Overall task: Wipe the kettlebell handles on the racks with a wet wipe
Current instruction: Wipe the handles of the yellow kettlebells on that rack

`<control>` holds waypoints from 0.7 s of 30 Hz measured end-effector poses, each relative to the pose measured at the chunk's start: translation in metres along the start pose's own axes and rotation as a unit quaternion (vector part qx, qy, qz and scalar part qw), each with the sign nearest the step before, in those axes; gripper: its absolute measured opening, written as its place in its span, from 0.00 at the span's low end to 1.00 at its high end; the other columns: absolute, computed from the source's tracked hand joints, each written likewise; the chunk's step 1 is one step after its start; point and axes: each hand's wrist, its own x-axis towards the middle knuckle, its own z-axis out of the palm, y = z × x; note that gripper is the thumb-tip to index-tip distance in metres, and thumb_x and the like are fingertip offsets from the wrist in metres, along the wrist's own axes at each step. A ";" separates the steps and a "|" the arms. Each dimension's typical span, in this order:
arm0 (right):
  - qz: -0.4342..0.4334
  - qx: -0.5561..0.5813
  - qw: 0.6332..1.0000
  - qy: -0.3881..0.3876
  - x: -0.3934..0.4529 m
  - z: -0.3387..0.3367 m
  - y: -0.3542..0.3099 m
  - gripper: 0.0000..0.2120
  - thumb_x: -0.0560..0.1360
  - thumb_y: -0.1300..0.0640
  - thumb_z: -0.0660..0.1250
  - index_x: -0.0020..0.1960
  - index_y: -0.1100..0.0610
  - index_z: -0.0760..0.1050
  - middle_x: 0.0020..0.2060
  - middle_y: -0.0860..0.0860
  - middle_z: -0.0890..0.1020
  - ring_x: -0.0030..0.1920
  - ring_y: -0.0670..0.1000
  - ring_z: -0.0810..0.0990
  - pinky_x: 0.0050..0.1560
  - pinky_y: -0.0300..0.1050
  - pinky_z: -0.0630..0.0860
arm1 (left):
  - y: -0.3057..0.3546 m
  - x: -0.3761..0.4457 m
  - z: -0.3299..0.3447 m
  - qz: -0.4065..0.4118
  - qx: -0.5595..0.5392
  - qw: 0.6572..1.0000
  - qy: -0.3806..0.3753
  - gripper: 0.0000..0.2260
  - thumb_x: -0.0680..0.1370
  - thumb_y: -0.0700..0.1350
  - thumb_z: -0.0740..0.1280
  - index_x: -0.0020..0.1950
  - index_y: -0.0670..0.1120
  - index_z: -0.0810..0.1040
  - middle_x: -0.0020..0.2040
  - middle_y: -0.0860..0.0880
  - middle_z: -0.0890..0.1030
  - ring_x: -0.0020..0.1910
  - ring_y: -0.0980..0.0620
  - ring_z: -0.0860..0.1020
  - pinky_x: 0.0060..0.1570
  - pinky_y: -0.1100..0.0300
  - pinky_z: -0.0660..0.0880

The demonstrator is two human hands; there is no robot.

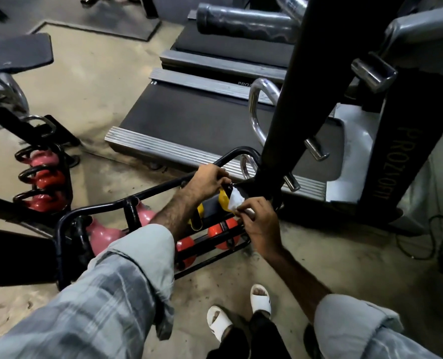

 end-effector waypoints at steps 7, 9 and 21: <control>0.058 0.015 0.998 0.014 0.012 0.005 -0.016 0.09 0.70 0.59 0.75 0.50 0.57 0.81 0.45 0.51 0.82 0.46 0.52 0.79 0.47 0.44 0.75 | -0.003 0.000 0.005 0.017 0.015 1.000 -0.001 0.23 0.66 0.63 0.65 0.39 0.43 0.80 0.38 0.43 0.80 0.43 0.43 0.79 0.40 0.50 0.73; 0.083 0.040 0.996 0.010 0.006 0.004 -0.016 0.09 0.70 0.60 0.75 0.50 0.57 0.82 0.45 0.51 0.82 0.46 0.49 0.81 0.47 0.42 0.77 | -0.002 0.000 0.005 0.019 0.018 1.000 0.003 0.25 0.63 0.65 0.65 0.41 0.44 0.81 0.44 0.40 0.82 0.47 0.42 0.79 0.44 0.49 0.75; 0.148 0.044 0.988 0.021 0.004 0.009 -0.020 0.09 0.71 0.54 0.74 0.51 0.54 0.83 0.45 0.47 0.84 0.47 0.46 0.81 0.49 0.42 0.77 | 0.000 -0.001 0.011 0.025 0.030 0.999 0.020 0.16 0.68 0.51 0.74 0.33 0.44 0.72 0.32 0.45 0.77 0.37 0.45 0.76 0.33 0.58 0.63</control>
